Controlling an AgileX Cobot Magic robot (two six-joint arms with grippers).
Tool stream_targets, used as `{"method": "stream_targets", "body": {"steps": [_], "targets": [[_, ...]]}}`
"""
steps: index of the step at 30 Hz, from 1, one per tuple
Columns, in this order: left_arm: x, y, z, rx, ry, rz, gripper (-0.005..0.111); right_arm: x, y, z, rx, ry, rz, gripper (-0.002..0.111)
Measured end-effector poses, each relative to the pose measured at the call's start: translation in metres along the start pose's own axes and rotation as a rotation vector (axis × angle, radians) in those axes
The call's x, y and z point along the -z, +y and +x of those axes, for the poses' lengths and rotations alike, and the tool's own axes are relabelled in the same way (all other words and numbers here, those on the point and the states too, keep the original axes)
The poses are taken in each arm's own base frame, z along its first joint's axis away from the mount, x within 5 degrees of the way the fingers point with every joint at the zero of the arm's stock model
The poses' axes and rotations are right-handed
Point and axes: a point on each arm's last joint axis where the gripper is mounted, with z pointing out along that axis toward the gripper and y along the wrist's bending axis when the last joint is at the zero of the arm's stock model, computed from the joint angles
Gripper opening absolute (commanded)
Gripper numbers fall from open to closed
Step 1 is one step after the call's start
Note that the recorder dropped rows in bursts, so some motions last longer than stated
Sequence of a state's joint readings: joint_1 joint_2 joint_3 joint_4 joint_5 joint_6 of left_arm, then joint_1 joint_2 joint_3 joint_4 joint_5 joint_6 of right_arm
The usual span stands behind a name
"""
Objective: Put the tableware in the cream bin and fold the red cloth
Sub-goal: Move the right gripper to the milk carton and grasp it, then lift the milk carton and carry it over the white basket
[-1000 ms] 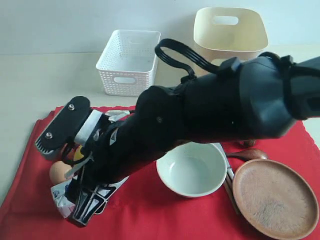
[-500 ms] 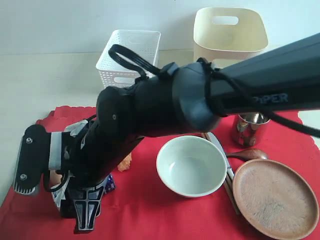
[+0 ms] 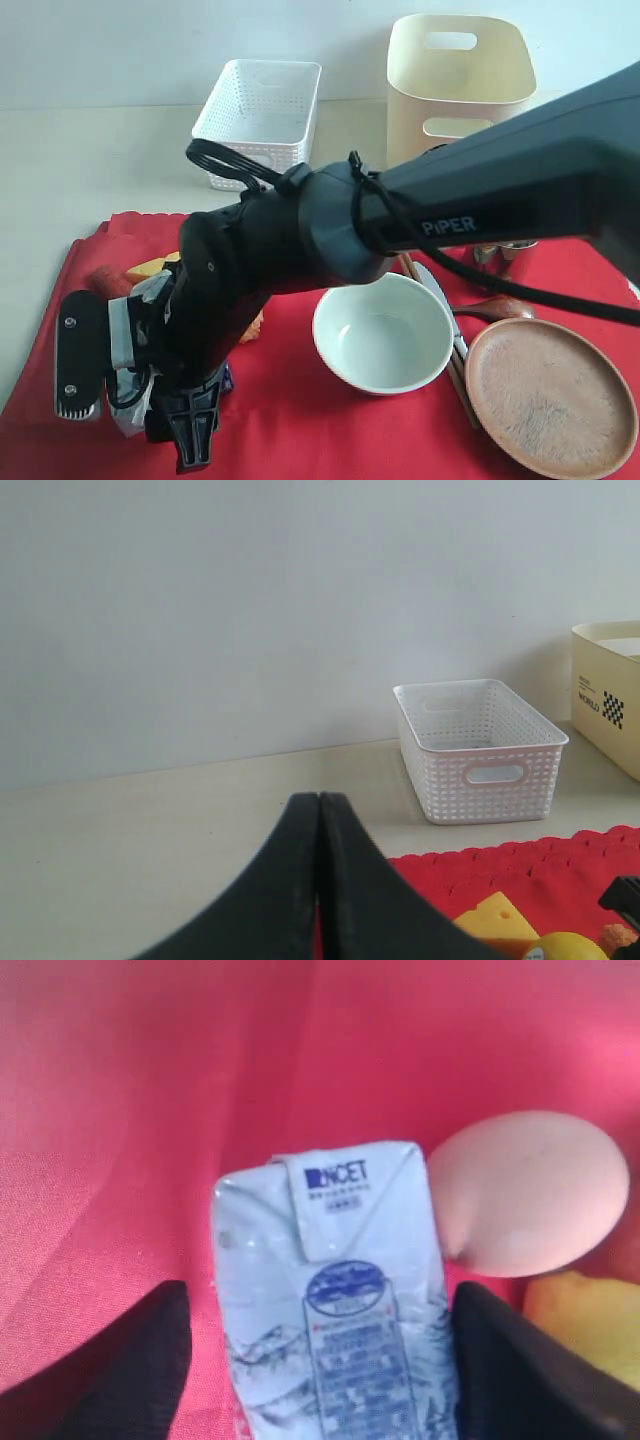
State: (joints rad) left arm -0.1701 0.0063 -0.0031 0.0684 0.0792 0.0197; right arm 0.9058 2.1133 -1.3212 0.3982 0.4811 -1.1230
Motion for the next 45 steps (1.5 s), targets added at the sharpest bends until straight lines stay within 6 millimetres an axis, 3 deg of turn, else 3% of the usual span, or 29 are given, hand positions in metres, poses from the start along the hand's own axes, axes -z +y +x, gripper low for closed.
{"method": "stream_targets", "body": {"steps": [17,24,30,36,45], "targets": [[0.000,0.000,0.000,0.000,0.000,0.000,0.000,0.001,0.001,0.000,-0.027,0.005,-0.009,0.000],[0.000,0.000,0.000,0.000,0.000,0.000,0.000,0.007,0.003,-0.001,-0.028,0.011,-0.032,0.000],[0.000,0.000,0.000,0.000,0.000,0.000,0.000,0.031,0.001,-0.010,-0.075,-0.018,-0.009,0.000],[0.000,0.000,0.000,0.000,0.000,0.000,0.000,0.073,-0.006,-0.022,-0.147,-0.074,0.094,0.000],[0.000,0.000,0.000,0.000,0.000,0.000,0.000,0.129,-0.049,-0.020,-0.358,-0.300,0.398,0.000]]}}
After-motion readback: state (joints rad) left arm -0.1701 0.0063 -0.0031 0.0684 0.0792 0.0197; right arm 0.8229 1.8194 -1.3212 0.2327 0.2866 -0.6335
